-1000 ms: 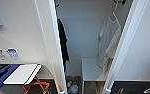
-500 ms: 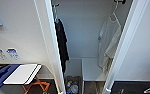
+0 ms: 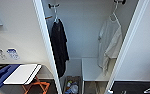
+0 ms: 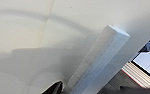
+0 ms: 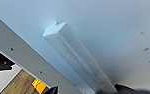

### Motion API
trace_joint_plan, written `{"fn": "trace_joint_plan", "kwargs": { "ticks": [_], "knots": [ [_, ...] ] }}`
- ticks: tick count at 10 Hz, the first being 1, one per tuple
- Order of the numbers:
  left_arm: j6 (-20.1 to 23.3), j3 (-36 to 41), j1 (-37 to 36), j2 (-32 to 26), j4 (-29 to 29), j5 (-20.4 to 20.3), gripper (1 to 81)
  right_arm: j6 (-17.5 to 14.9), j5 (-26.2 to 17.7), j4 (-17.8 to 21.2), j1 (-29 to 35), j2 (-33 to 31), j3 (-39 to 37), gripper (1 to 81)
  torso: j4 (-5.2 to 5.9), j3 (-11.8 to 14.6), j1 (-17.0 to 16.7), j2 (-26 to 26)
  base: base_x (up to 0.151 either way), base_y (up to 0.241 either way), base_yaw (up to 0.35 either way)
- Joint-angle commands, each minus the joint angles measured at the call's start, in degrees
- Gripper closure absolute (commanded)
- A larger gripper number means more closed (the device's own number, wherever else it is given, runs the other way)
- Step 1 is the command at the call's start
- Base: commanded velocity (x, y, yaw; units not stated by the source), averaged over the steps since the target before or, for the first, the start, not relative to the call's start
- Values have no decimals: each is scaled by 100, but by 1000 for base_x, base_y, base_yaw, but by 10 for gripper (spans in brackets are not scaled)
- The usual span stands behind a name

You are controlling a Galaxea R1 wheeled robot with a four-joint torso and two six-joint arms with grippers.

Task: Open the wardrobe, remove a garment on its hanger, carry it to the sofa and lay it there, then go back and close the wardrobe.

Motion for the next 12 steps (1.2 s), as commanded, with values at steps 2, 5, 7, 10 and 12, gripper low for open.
{"fn": "trace_joint_plan", "kwargs": {
  "ticks": [2,5,7,10,12],
  "knots": [
    [-154,963,-156,-18,157,488,10,120,-527,75,380,-159,396,10,0,0,0,0,0,0,0],
    [-154,972,-138,-26,157,488,10,120,-527,75,380,-159,378,10,0,2,0,0,0,0,0],
    [-154,972,-138,-18,157,488,10,120,-519,83,380,-150,361,10,0,2,0,0,0,0,0],
    [-154,963,-138,-9,157,488,10,120,-527,76,380,-141,361,10,0,2,0,0,0,0,0],
    [-154,972,-138,-9,157,488,10,120,-527,84,380,-141,352,10,0,2,0,0,0,0,0]
  ]
}}
